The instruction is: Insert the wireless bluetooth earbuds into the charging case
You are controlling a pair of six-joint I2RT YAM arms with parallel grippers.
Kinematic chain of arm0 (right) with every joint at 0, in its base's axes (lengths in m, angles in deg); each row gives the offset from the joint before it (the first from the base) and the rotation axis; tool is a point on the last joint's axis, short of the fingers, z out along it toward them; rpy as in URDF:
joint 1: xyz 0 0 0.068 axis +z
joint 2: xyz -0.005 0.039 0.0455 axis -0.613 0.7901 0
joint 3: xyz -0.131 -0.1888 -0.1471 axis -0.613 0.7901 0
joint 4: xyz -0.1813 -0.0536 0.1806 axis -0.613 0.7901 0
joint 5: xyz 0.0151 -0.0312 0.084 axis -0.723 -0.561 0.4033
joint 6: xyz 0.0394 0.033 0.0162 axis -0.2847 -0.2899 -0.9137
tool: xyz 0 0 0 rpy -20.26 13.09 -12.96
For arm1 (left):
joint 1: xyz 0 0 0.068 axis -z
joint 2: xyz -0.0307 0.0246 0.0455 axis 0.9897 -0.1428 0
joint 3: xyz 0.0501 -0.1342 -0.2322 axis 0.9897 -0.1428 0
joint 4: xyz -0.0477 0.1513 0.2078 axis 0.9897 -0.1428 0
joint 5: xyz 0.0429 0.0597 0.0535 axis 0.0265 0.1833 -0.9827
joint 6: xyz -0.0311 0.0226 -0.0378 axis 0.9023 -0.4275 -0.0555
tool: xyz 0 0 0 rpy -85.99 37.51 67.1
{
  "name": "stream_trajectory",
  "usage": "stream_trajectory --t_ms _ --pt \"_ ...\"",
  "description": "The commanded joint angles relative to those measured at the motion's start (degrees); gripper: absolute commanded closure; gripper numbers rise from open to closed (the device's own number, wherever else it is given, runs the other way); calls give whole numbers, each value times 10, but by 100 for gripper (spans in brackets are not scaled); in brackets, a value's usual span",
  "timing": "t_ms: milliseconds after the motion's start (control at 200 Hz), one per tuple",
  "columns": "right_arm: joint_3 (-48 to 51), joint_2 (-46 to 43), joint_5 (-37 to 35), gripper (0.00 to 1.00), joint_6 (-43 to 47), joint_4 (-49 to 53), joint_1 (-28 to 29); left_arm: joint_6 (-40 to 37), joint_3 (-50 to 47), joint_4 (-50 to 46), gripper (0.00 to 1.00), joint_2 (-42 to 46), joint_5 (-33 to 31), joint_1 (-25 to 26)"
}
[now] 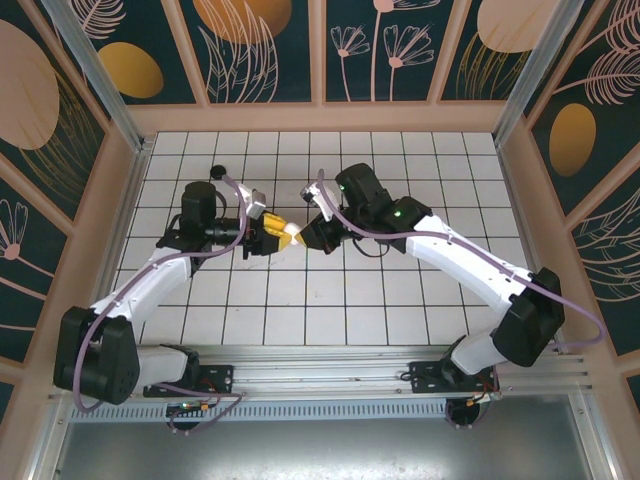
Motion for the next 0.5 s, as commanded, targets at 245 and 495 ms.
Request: stream_trajectory --t_ms 245,495 --pt "-3 -19 14 100 6 -12 6 -22 28 -32 81 -12 51 10" --pt "19 -34 -23 89 -27 -58 2 -31 22 -51 97 13 48 9"
